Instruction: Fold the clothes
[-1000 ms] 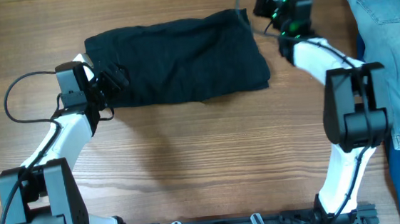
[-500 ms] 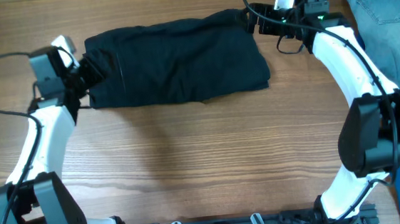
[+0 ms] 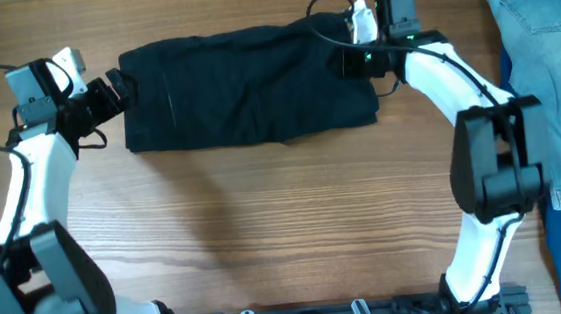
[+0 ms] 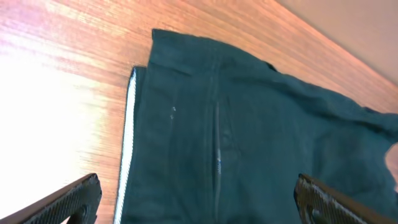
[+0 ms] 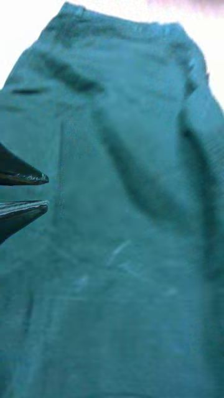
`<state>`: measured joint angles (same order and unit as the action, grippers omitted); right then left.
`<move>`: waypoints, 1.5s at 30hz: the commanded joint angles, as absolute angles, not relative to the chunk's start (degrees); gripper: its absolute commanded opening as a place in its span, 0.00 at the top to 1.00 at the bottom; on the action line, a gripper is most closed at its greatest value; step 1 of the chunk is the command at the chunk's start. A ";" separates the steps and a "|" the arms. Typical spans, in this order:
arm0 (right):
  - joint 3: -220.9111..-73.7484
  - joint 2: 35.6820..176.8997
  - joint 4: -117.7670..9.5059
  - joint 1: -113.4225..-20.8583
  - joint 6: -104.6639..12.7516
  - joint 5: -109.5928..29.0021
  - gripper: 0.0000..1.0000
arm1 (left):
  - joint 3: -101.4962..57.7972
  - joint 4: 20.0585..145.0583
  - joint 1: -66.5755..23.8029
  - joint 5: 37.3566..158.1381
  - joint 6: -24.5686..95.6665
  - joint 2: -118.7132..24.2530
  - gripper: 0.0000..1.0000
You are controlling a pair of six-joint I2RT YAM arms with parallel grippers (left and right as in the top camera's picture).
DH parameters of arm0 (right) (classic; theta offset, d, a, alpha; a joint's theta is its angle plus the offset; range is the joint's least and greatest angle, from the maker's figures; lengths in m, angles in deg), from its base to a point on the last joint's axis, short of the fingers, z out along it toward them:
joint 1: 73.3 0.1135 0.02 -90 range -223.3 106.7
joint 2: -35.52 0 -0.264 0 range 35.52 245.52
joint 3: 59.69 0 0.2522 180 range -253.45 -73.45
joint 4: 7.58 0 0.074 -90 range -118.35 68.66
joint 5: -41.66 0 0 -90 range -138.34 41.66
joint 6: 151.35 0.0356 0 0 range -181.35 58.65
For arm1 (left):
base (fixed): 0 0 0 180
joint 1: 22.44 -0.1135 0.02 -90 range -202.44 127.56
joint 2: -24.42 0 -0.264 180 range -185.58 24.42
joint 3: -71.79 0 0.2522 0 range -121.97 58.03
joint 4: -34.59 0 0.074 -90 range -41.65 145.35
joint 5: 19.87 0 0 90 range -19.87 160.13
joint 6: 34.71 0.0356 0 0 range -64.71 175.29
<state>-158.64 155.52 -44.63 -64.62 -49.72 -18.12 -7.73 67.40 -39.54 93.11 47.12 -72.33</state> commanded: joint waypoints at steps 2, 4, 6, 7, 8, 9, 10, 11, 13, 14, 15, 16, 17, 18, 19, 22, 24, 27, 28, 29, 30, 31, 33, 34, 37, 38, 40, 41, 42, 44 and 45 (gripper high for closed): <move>-158.27 158.43 -44.83 -64.53 -51.14 -18.89 0.90 | -9.19 65.04 -39.78 92.57 49.18 -76.29 0.00; -158.27 158.76 -45.66 -64.53 -51.25 -20.46 0.90 | -9.19 65.35 -39.87 92.35 51.25 -77.67 0.00; -158.27 158.78 -46.64 -64.53 -52.40 -21.95 0.89 | -9.19 65.96 -39.98 91.39 52.56 -79.26 0.00; -158.27 158.78 -47.06 -64.53 -52.40 -23.19 0.89 | -9.19 66.44 -39.98 90.53 54.01 -80.31 0.00; -158.27 158.80 -47.34 -64.53 -52.36 -24.13 0.89 | -9.19 66.94 -39.98 89.79 56.15 -81.10 0.00; -158.27 158.80 -47.58 -64.53 -52.38 -24.85 0.89 | -9.17 67.25 -39.91 89.77 58.47 -81.62 0.00; -158.27 158.80 -47.91 -64.53 -52.40 -25.22 0.89 | -9.17 67.20 -39.91 89.75 60.13 -82.17 0.01; -158.27 158.80 -48.24 -64.53 -52.43 -25.57 0.89 | -9.17 67.18 -39.91 89.64 61.46 -82.45 0.01; -158.27 158.80 -48.92 -64.53 -52.43 -26.19 0.88 | -9.17 66.59 -39.91 87.10 62.60 -83.44 0.05; -158.27 158.80 -48.92 -64.53 -52.40 -26.38 0.88 | -9.17 66.22 -39.91 85.75 62.60 -84.20 0.08; -158.27 158.80 -48.87 -64.53 -52.38 -26.56 0.88 | -9.17 65.83 -39.93 85.27 62.62 -84.92 0.08; -158.27 158.80 -48.83 -64.53 -52.38 -26.60 0.88 | -9.17 65.43 -39.91 85.22 62.62 -85.67 0.09; -158.27 158.80 -48.81 -64.53 -52.38 -26.60 0.88 | -9.17 65.02 -39.91 85.29 62.60 -86.28 0.09; -158.27 158.80 -48.81 -64.53 -52.38 -26.82 0.88 | -9.17 64.62 -39.84 85.29 62.60 -86.89 0.10; -158.27 158.80 -48.83 -64.53 -52.36 -27.24 0.88 | -9.17 64.25 -39.78 85.31 62.58 -87.52 0.11; -158.27 158.80 -48.87 -64.53 -52.38 -27.65 0.88 | -9.17 63.01 -39.08 85.27 62.60 -89.73 0.11; -158.27 158.80 -48.87 -64.53 -52.38 -27.65 0.87 | -9.17 61.74 -38.29 85.29 62.58 -90.63 0.10; -158.27 158.80 -48.85 -64.53 -52.34 -27.65 0.87 | -9.17 60.25 -36.74 85.27 62.58 -90.91 0.12; -158.27 158.80 -48.85 -64.53 -52.36 -27.65 0.87 | -9.17 60.10 -36.15 85.31 62.53 -91.06 0.13; -158.27 158.80 -48.85 -64.53 -52.34 -27.65 0.87 | -9.17 60.10 -35.41 85.51 62.44 -91.33 0.13; -158.27 158.80 -48.83 -64.53 -52.36 -27.65 0.88 | -9.17 60.19 -34.42 85.77 62.31 -92.05 0.13; -158.27 158.80 -48.81 -64.53 -52.36 -27.65 0.88 | -9.17 60.34 -33.35 85.88 61.70 -93.03 0.14; -158.27 158.80 -48.81 -64.53 -52.36 -27.65 0.88 | -9.17 60.32 -32.15 85.88 60.61 -94.61 0.14; -158.27 158.80 -48.83 -64.53 -52.38 -27.74 0.88 | -9.15 60.32 -31.56 85.84 60.63 -95.68 0.23; -158.27 158.80 -48.90 -64.53 -52.40 -27.85 0.88 | -9.15 60.36 -31.58 82.58 58.68 -97.80 0.81; -158.27 158.80 -48.92 -64.53 -52.40 -27.85 0.88 | -9.17 60.34 -31.91 80.55 56.37 -97.80 0.96; -158.27 158.80 -48.90 -64.53 -52.40 -27.83 0.88 | -9.17 60.10 -33.62 78.16 51.78 -97.12 0.96; -158.27 158.78 -48.92 -64.53 -52.43 -27.80 0.89 | -9.17 60.01 -34.49 78.19 50.09 -96.44 0.96; -158.27 158.78 -48.96 -64.53 -52.47 -27.76 0.89 | -9.17 59.79 -35.10 78.19 48.52 -95.74 0.96; -158.36 158.61 -48.81 -64.53 -54.55 -26.03 0.89 | -9.46 59.88 -36.24 78.34 46.84 -93.01 0.96; -158.60 158.34 -48.87 -64.53 -55.03 -25.12 0.89 | -9.94 60.71 -36.50 78.60 46.84 -91.04 0.96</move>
<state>-158.55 157.45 -48.79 -64.59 -51.90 -26.95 -11.34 58.50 -33.46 83.69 51.28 -92.97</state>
